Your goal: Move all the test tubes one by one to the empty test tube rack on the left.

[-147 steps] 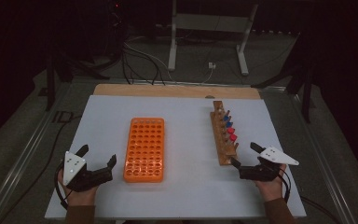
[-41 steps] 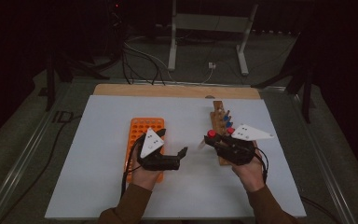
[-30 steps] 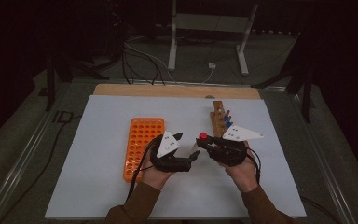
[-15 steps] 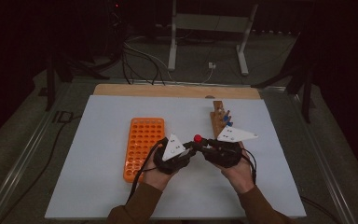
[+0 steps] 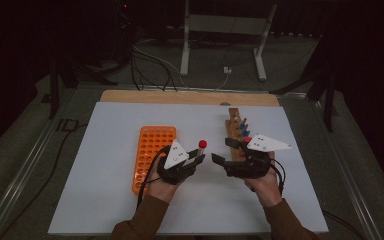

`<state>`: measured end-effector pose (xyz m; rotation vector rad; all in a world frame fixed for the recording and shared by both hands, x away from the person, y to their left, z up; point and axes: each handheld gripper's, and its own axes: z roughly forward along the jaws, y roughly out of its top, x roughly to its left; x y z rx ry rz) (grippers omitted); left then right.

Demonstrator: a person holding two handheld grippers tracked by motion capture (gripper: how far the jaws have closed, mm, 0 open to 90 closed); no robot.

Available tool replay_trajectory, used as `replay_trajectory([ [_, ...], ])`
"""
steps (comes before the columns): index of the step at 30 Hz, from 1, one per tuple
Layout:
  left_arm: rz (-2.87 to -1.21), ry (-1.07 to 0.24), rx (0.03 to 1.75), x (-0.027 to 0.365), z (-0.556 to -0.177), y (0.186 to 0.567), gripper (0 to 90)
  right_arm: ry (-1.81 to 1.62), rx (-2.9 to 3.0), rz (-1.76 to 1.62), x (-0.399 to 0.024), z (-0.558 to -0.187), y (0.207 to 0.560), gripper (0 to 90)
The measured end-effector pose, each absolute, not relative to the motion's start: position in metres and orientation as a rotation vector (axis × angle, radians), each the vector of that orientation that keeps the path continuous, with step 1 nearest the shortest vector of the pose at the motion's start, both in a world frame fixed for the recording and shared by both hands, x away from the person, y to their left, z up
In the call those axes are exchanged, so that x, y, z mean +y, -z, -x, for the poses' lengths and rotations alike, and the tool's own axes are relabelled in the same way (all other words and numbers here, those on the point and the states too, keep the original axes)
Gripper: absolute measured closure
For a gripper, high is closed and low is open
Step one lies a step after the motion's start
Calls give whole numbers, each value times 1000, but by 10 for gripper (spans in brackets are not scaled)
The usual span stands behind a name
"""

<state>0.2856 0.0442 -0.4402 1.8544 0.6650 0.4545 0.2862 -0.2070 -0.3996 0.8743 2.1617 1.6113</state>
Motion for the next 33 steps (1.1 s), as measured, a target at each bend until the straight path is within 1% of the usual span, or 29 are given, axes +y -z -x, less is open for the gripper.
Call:
replay_trajectory([
  [2, -1848, -460, 683, 52, -285, 442, 757, -1585, 2154, -890, -211, -286, 402, 151],
  [4, -1842, -463, 697, 58, -284, 443, 757, -1574, 2150, -898, -216, -286, 404, 128],
  [8, -1828, -465, 721, 66, -283, 445, 757, -1536, 2114, -954, -230, -287, 412, 28],
  [10, -1820, -466, 737, 72, -282, 447, 757, -1527, 2097, -984, -237, -287, 414, 6],
  [15, -1802, -471, 769, 84, -278, 451, 757, -1536, 2066, -1020, -248, -287, 416, 0],
  [25, -1784, -476, 820, 104, -269, 458, 756, -1538, 2046, -1051, -253, -288, 418, 0],
  [33, -1788, -469, 831, 109, -263, 461, 756, -1539, 2043, -1055, -254, -287, 419, 0],
])
